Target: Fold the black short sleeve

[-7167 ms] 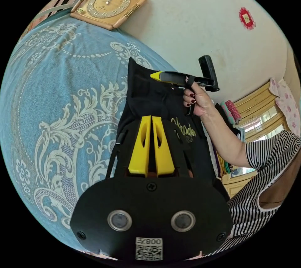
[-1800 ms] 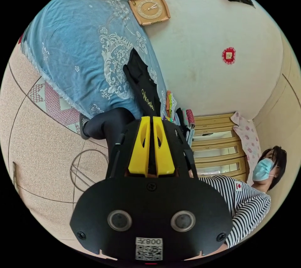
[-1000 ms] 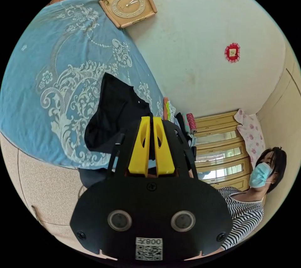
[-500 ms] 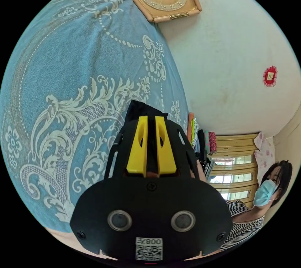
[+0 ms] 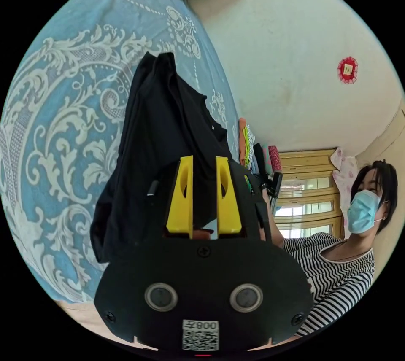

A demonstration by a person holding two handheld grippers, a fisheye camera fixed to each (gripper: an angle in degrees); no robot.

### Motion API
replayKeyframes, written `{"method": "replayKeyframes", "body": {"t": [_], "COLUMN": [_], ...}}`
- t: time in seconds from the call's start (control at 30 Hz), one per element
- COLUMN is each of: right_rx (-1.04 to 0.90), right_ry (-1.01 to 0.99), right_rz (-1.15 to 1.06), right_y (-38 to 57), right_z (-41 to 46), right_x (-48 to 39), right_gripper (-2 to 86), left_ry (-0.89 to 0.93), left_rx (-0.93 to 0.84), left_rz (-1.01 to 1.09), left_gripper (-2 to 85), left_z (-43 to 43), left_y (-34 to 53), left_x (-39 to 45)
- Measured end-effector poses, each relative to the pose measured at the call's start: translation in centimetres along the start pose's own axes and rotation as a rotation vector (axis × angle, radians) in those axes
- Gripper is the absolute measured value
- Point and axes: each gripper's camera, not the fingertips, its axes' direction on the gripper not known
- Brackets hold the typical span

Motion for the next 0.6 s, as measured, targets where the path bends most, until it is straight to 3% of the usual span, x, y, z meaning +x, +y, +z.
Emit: {"method": "replayKeyframes", "body": {"t": [0.33,0.6], "right_rx": [-0.126,-0.127], "right_ry": [0.341,0.556], "right_rz": [-0.54,-0.709], "right_y": [-5.3,-7.4], "right_z": [4.3,4.2], "right_x": [-24.9,-36.0], "right_gripper": [6.7,7.1], "left_ry": [0.04,0.096], "left_rx": [-0.021,-0.01], "left_rz": [-0.031,-0.024], "left_gripper": [2.7,0.4], "left_z": [6.8,9.2], "left_y": [-3.8,-5.6], "left_x": [-0.2,-0.3]}}
